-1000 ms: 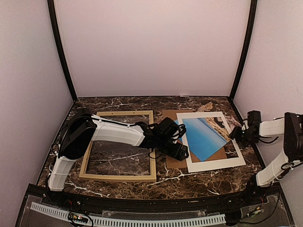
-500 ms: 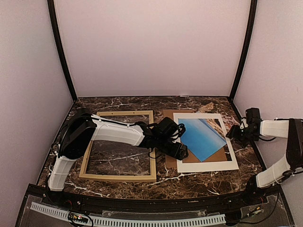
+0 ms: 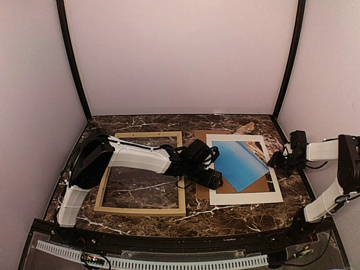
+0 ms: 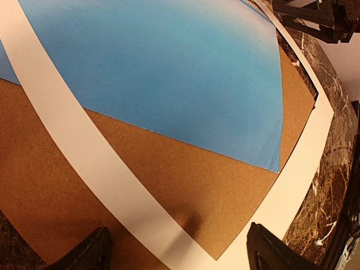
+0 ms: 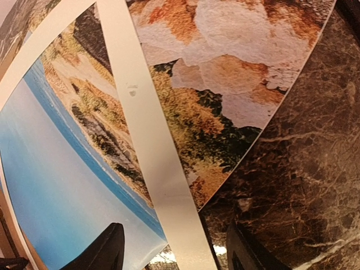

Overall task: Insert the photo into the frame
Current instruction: Pick up the mat board from the photo.

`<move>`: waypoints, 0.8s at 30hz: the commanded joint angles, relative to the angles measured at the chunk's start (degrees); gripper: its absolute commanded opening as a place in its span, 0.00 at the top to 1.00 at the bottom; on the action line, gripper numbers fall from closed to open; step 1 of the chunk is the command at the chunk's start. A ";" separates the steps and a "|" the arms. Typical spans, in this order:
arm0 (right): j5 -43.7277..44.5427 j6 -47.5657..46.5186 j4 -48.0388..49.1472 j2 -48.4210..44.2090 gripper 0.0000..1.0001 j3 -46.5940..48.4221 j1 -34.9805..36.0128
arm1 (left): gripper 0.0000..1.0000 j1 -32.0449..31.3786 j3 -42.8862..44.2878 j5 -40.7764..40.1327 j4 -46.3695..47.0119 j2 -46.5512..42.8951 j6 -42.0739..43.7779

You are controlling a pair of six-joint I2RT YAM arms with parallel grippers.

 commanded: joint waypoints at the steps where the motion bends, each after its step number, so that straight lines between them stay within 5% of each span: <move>1: -4.75 -0.03 1.02 0.54 0.39 -2.34 -0.02 | 0.15 1.04 -2.00 -0.93 -1.87 -2.30 -1.22; 14: -17.35 1.09 2.29 -4.13 0.50 -7.44 -0.06 | 0.16 3.49 -4.85 -0.90 -1.19 -2.94 -4.52; 24: -19.08 1.38 2.72 -5.58 0.55 -7.57 -0.04 | 0.17 3.76 -5.65 -1.53 -1.11 -3.48 -4.88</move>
